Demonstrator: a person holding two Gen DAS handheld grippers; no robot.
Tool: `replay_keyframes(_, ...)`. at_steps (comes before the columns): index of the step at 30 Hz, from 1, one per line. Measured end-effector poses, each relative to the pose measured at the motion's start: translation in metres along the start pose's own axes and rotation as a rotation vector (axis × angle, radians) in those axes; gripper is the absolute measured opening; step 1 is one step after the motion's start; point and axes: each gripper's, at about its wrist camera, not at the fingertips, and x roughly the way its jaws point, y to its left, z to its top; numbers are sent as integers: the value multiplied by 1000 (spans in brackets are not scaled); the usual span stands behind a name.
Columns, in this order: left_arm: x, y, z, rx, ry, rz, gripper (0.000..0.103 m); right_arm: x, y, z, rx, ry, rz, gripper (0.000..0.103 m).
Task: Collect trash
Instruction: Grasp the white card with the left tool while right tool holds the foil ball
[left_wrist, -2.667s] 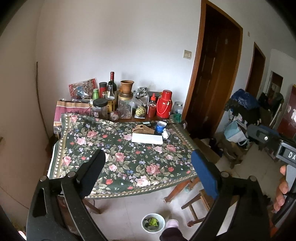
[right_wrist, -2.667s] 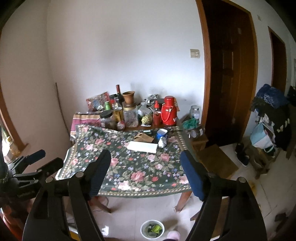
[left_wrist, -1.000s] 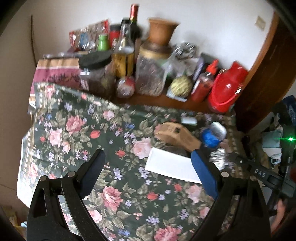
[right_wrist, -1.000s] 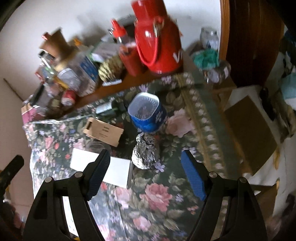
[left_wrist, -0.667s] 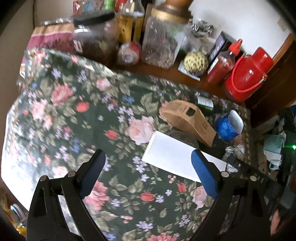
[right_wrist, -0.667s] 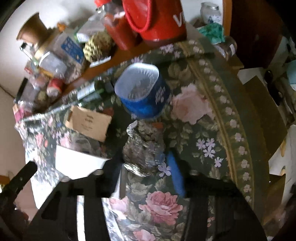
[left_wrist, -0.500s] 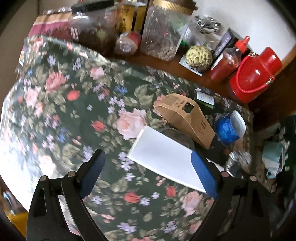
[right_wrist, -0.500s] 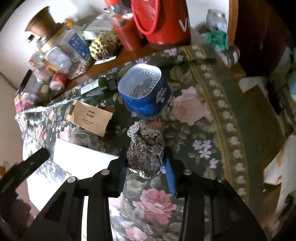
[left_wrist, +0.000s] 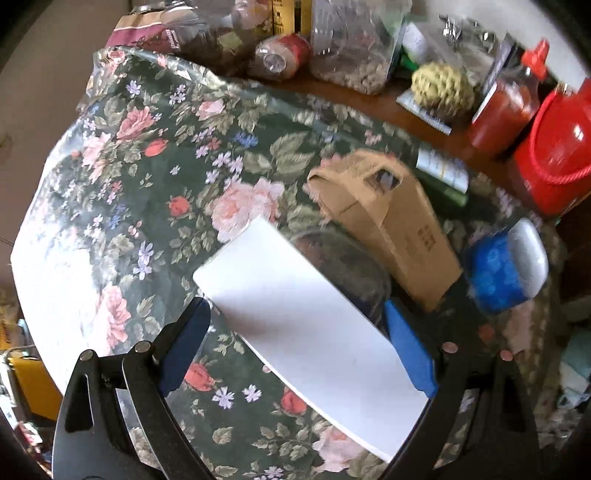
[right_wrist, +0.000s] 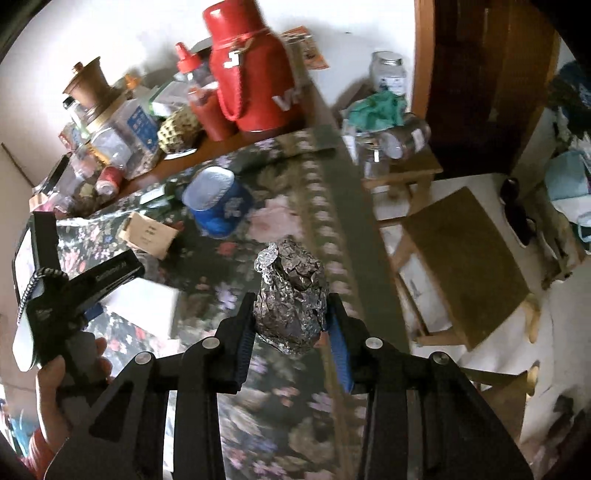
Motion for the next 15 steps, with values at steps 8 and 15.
replay_keyframes(8, -8, 28, -7, 95, -22, 2, 95, 0, -1, -1, -26, 2, 5, 34)
replay_keyframes(15, 0, 61, -10, 33, 62, -53, 95, 1, 30, -1, -69, -8, 52, 34)
